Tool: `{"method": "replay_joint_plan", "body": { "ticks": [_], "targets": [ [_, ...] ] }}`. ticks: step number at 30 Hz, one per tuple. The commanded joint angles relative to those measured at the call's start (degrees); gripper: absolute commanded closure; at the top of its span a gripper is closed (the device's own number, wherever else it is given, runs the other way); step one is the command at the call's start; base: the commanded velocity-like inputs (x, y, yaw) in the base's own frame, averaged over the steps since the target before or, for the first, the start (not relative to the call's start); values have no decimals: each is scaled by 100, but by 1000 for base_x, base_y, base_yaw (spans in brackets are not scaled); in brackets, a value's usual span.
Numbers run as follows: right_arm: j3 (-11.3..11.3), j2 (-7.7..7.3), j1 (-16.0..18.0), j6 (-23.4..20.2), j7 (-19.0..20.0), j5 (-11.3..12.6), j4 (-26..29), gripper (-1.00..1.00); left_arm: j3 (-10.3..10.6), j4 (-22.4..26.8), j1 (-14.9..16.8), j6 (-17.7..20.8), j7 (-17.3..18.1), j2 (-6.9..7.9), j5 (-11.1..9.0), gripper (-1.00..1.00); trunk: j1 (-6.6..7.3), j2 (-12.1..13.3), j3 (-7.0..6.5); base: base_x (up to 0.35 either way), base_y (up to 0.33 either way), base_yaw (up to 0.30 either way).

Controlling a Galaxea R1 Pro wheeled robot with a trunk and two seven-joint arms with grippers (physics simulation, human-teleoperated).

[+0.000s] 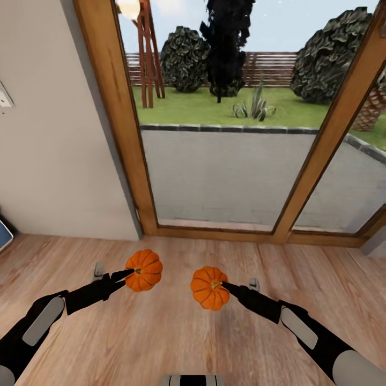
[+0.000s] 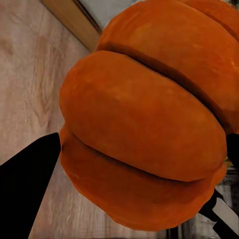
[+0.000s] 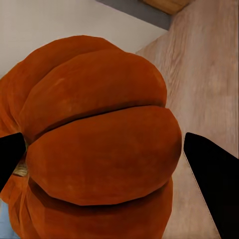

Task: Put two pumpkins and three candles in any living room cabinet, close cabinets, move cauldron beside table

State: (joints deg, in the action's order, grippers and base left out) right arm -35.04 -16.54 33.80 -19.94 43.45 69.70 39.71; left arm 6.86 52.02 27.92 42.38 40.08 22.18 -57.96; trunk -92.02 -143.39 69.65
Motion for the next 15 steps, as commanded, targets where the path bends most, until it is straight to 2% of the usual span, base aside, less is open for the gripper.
{"method": "replay_joint_plan", "body": {
  "ticks": [1, 15],
  "targets": [
    [-21, -5, 7, -45, 5, 79, -1, 100, 8, 4, 2, 55, -1, 5, -93, 100, 2, -2, 7, 0, 0, -269],
    [-21, -7, 10, -43, -3, 79, -14, 100, 8, 1, 2, 52, -1, 5, -93, 100, 2, -2, 39, 0, 0, -270]
  ]
}}
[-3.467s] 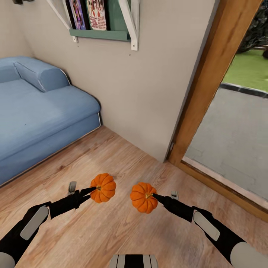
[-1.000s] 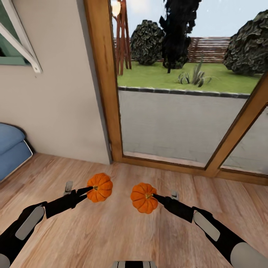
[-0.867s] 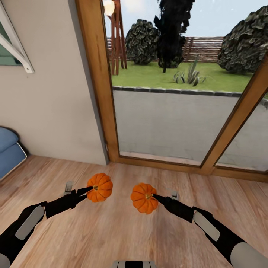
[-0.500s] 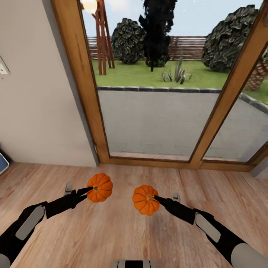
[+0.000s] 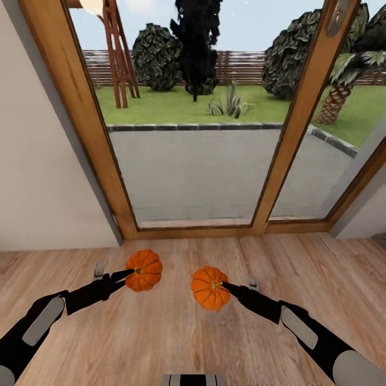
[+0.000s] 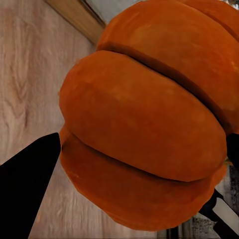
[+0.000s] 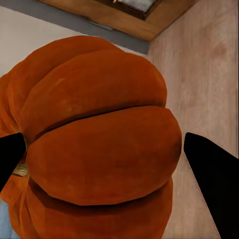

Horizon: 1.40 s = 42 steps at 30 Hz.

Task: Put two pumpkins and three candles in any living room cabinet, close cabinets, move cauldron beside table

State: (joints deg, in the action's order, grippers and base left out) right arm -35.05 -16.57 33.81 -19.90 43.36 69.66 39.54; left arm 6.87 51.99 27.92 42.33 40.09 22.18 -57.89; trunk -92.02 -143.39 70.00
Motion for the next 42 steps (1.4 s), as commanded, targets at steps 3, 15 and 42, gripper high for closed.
{"method": "replay_joint_plan", "body": {
  "ticks": [3, 15, 42],
  "targets": [
    [-20, -4, 8, -48, 6, 83, 1, 100, 8, 6, 2, 56, -1, 5, -99, 100, 2, -2, 6, 0, 0, -275],
    [-20, -4, 9, -42, -1, 83, -11, 100, 8, 11, 3, 56, -1, 5, -99, 100, 2, -2, 6, 0, 0, -277],
    [23, 12, 9, -55, 82, 96, -439, 100, 8, 13, 3, 58, -1, 4, -99, 100, 12, 3, -82, 0, 0, -278]
  ]
}}
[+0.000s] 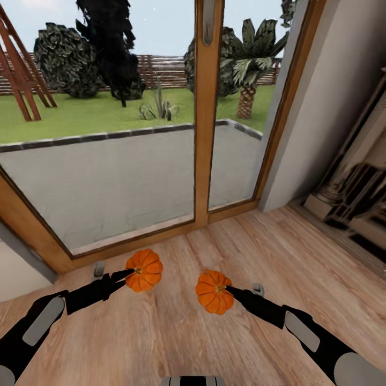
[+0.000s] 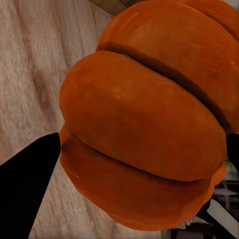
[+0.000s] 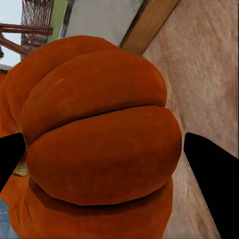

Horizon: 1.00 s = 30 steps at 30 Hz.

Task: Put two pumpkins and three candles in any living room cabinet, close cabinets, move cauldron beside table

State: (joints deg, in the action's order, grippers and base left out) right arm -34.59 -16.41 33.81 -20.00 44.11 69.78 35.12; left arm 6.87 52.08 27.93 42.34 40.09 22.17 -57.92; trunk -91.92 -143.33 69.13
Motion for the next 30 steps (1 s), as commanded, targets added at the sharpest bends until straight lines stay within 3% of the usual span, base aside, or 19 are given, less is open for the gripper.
{"method": "replay_joint_plan", "body": {
  "ticks": [1, 9, 20, 30],
  "targets": [
    [-22, -6, 8, -45, 8, 86, 0, 100, 8, 4, 2, 56, -2, 6, -96, 100, 2, -2, 4, 0, 0, -279],
    [-18, -11, 6, -39, 8, 98, -20, 100, 8, 0, 3, 55, -2, 7, -96, 100, 2, -2, 4, 0, 0, -250],
    [-21, -12, 7, 302, 51, 89, -270, 100, 8, 3, 4, 56, -2, 7, -96, 100, 2, -2, 4, 0, 0, -20],
    [-21, -10, 7, 341, 184, 130, -295, 100, 8, -1, 2, 58, -2, 7, -96, 100, 2, -2, -15, 0, 0, -55]
  ]
}}
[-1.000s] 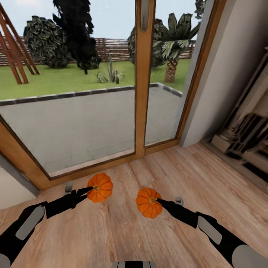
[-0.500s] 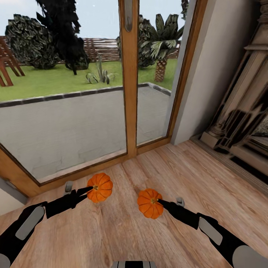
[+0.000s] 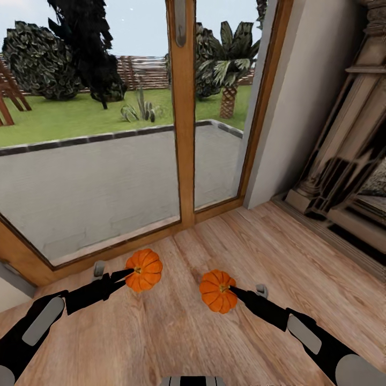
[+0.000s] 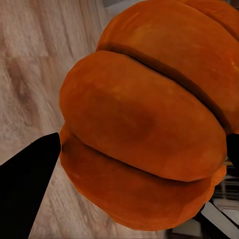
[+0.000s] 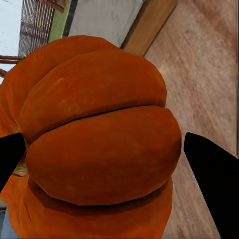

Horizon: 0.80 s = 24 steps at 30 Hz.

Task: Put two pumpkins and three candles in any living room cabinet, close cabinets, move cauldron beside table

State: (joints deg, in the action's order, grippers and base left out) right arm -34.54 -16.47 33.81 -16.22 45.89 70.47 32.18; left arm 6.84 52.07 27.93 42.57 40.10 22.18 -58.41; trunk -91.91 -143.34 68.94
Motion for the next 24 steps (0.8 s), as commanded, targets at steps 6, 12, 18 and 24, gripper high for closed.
{"method": "replay_joint_plan", "body": {
  "ticks": [6, 12, 18, 24],
  "targets": [
    [-27, -5, 9, -39, 8, 63, -1, 100, 11, 4, 2, 34, -2, 5, -47, 100, 1, -2, -28, 0, 0, -228],
    [-25, -5, 6, -39, 8, 64, -1, 100, 11, 3, 3, 33, -2, 5, -47, 100, 1, -2, -62, 0, 0, -242],
    [-22, -5, 10, -34, 4, 64, -4, 100, 11, 1, 2, 37, -2, 5, -47, 100, 17, 6, -210, 0, 0, -109],
    [-18, -5, 9, -35, 6, 69, -9, 100, 11, -1, 2, 33, -2, 3, -47, 100, 94, 137, -330, 0, 0, -4]
  ]
}}
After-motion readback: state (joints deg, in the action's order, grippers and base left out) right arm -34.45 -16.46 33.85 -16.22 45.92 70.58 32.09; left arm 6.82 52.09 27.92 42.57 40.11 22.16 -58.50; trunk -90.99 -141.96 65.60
